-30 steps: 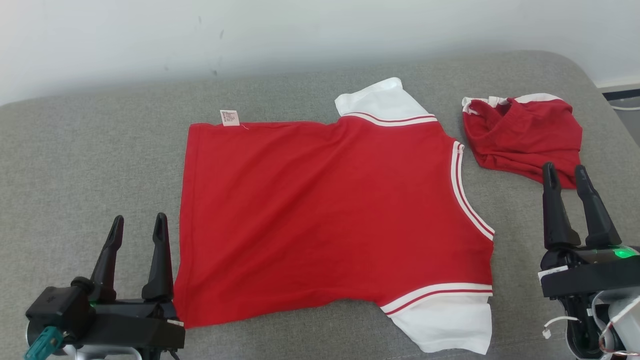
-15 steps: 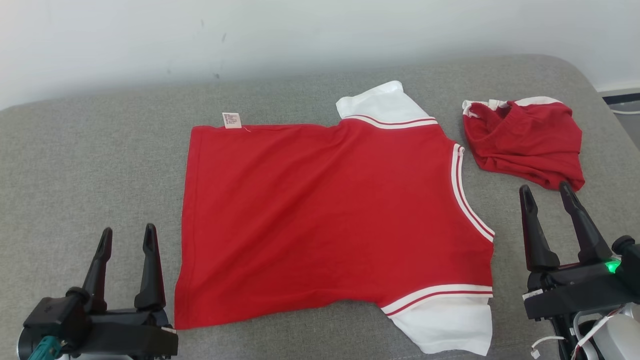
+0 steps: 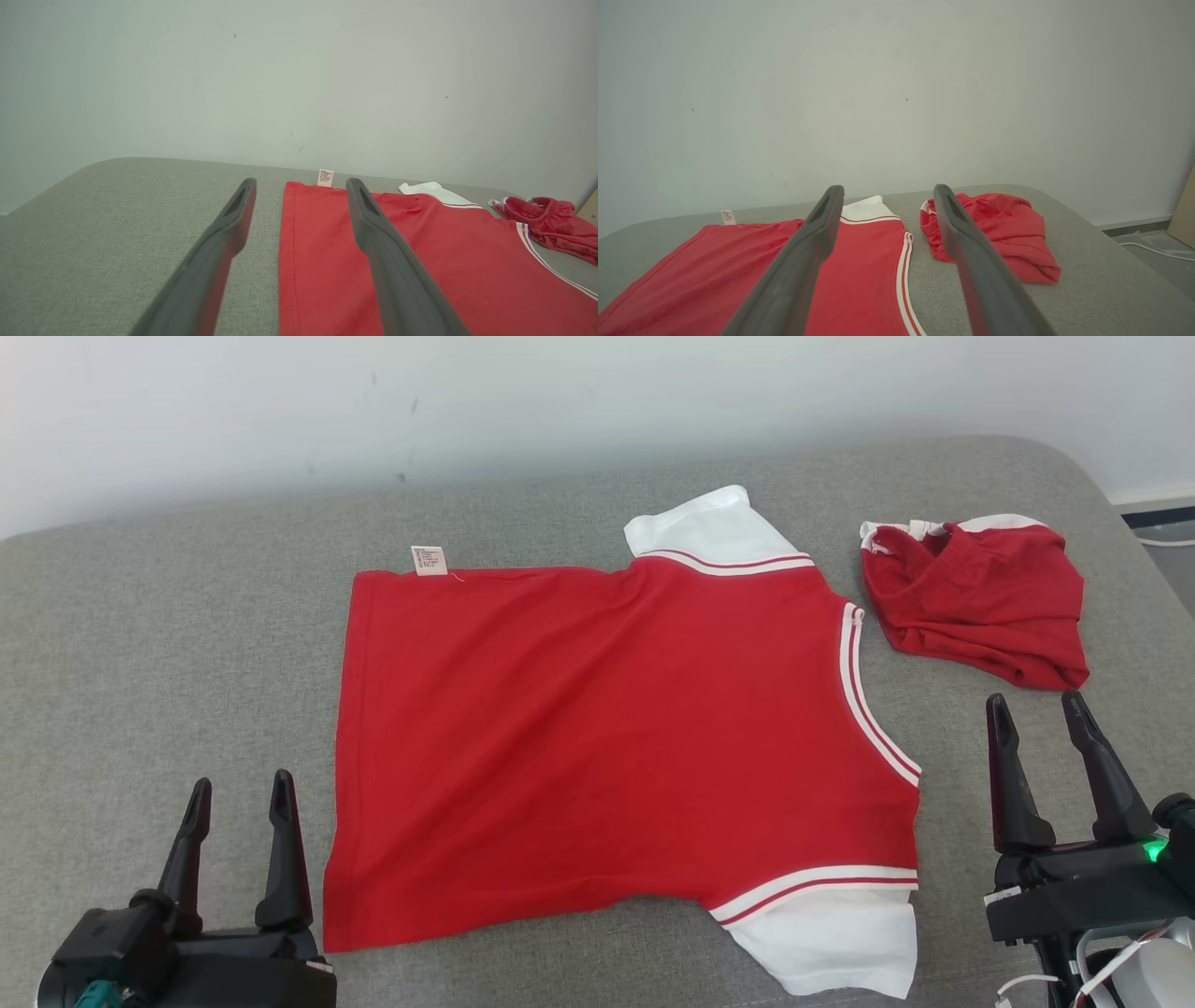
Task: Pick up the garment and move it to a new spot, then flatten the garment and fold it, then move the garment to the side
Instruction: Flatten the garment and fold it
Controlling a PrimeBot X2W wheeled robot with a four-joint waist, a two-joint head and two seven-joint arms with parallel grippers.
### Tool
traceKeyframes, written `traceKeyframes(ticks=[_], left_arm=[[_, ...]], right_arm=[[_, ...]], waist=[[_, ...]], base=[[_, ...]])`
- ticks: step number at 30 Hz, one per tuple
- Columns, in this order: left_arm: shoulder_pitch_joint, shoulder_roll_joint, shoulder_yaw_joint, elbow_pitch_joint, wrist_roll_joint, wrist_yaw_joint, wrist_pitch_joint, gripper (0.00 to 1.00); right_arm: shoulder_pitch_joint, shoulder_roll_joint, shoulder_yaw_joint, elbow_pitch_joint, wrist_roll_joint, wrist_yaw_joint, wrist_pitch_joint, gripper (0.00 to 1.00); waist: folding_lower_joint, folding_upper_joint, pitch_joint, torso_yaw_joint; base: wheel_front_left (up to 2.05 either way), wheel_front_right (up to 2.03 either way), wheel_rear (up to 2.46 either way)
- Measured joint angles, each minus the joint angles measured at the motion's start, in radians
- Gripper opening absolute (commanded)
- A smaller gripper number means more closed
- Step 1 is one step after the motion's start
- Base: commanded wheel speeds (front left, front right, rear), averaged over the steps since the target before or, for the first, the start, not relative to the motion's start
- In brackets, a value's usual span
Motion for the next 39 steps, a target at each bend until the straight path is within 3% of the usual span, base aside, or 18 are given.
traceKeyframes(ticks=[7,16,26,34,39], left_arm=[[0.000,-0.009,0.011,0.001,0.012,-0.008,0.000,1.00],[0.000,-0.026,-0.001,0.022,0.011,-0.036,0.000,1.00],[0.002,-0.035,0.010,0.042,0.011,-0.053,0.000,1.00],[0.002,-0.035,0.022,0.050,0.011,-0.062,0.000,1.00],[0.001,-0.042,0.020,0.051,0.013,-0.064,0.000,1.00]], right_arm=[[0.009,0.014,-0.015,0.011,0.002,0.002,0.000,1.00],[0.058,0.020,-0.018,0.128,0.052,0.029,0.000,1.00],[0.144,0.030,0.042,0.276,0.082,0.091,0.030,1.00],[0.154,0.053,0.106,0.361,0.104,0.168,0.064,1.00],[0.148,0.063,0.132,0.400,0.109,0.186,0.084,1.00]], waist=[[0.0000,0.0000,0.005,0.001],[0.0000,0.0000,0.017,0.006],[0.0000,0.0000,0.026,0.017],[0.0000,0.0000,0.029,0.016],[-0.0001,0.0000,0.033,0.016]], base=[[0.00,0.00,0.00],[0.00,0.00,0.00],[0.00,0.00,0.00],[0.00,0.00,0.00],[0.00,0.00,0.00]])
